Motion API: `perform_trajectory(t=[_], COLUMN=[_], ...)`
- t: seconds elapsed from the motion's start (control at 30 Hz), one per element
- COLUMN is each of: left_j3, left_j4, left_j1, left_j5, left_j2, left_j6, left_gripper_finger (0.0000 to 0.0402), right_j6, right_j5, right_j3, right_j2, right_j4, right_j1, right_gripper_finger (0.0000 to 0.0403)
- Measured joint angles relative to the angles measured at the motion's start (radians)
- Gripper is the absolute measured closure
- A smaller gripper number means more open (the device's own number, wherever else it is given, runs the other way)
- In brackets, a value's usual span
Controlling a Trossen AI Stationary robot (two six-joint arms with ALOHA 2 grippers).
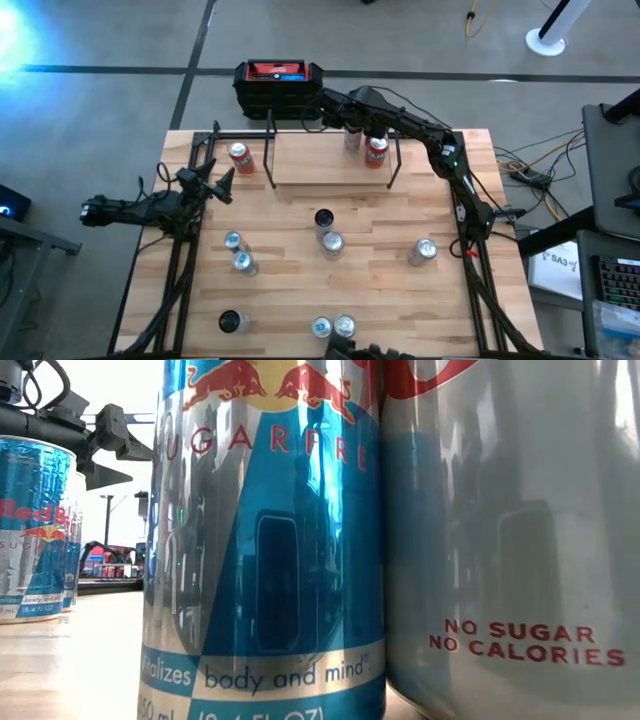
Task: Place canned beverage on shelf
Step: Put the top white pink soda can on the shelf, then put the top white pink soda can on the shelf aligned with the other white pink soda can
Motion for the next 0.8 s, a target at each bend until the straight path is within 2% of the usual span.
perform_trajectory(t=[0.23, 0.47, 0.8], left_j3=[0.000, 0.000, 0.000], left_j4=[0.000, 0.000, 0.000], left_j1=[0.000, 0.000, 0.000], left_j5=[0.000, 0.000, 0.000], left_j2=[0.000, 0.000, 0.000], left_j6=[0.000, 0.000, 0.000], left_gripper_finger=[0.0033, 0.0033, 0.0033], right_j6=[0.001, -0.008, 0.008], right_j5=[-0.114, -0.251, -0.259], right_j3=[0.000, 0.000, 0.000], right_j2=[-0.001, -0.003, -0.047], right_j4=[-0.046, -0.133, -0.145], right_j1=[0.002, 0.016, 0.171], right_gripper_finger=[0.0080, 0.0076, 0.0076])
